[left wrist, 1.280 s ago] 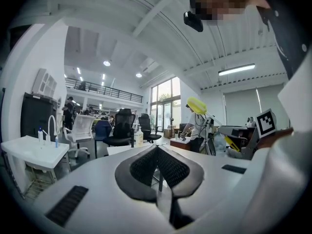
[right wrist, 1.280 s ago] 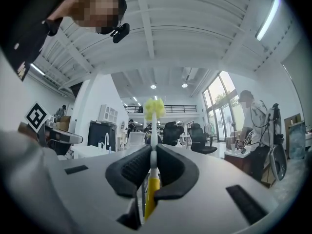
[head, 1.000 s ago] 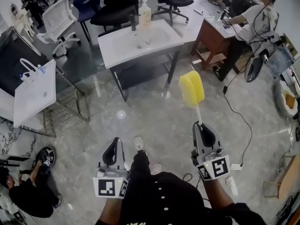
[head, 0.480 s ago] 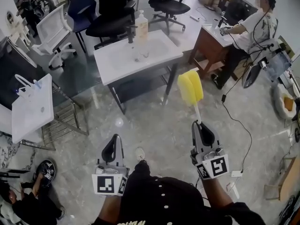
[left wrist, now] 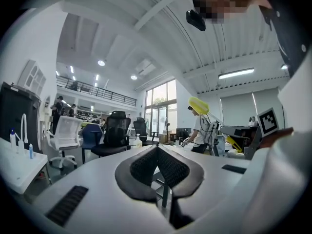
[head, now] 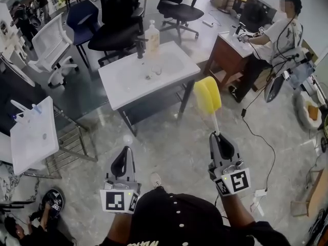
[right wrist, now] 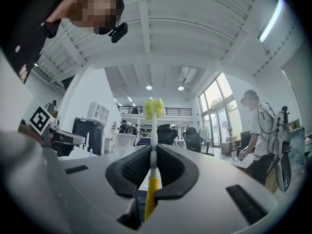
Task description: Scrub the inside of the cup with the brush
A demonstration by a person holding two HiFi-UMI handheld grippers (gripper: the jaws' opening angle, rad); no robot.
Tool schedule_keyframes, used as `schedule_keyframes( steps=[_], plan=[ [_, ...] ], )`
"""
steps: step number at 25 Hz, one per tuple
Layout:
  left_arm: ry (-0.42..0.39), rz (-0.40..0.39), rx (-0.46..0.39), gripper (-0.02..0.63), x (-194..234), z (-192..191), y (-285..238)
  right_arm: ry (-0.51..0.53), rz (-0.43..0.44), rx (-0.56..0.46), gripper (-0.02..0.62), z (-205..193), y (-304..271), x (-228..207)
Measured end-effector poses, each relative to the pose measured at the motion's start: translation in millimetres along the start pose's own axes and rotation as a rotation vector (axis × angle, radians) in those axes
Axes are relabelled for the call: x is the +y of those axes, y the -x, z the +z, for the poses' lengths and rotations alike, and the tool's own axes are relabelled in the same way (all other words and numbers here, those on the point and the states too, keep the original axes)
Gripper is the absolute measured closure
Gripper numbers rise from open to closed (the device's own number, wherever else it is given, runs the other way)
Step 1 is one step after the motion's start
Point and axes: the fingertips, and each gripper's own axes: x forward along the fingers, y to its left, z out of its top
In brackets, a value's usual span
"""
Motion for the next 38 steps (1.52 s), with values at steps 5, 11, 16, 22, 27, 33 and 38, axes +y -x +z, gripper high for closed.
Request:
schedule_keyframes(
  steps=[5,11,16,22,27,33,38],
  plan=[
    [-0.002,-0.017,-0.006,0.58,30.6,-0.1,-26.4,0.012,-0.023,-0.011,0.554,-4.5,-37.2,1.2],
    [-0.009,-0.04,0.008,0.58,59.6,-7.0,-53.8,0.008,-0.055,0.003,0.554,-16.9,-63.7,0.4],
    [0.015,-0.069,0.049,0.58,61.3,-20.9,-75.2,-0.028,-0.086,0.045,0.554,-33.6,-76.9,-13.1],
    [0.014,-0.083,0.056,0.58,65.3,-27.6,-112.3,-0.035,-0.1,0.041,0.554,-46.7,-104.6,-33.5],
    [0.01,-0.075,0.057,0.58,70.8,-22.3,-154.4,-0.031,-0.081,0.037,0.554,-50.5,-141.0,-59.7],
    [0.007,-0.07,0.053,0.58,75.3,-16.0,-221.2,-0.03,-0.054,0.039,0.554,-56.0,-194.3,-99.5],
    [0.015,-0.059,0.045,0.58,77.8,-10.9,-269.6,-0.017,-0.032,0.038,0.554,-55.8,-234.1,-130.5]
  ],
)
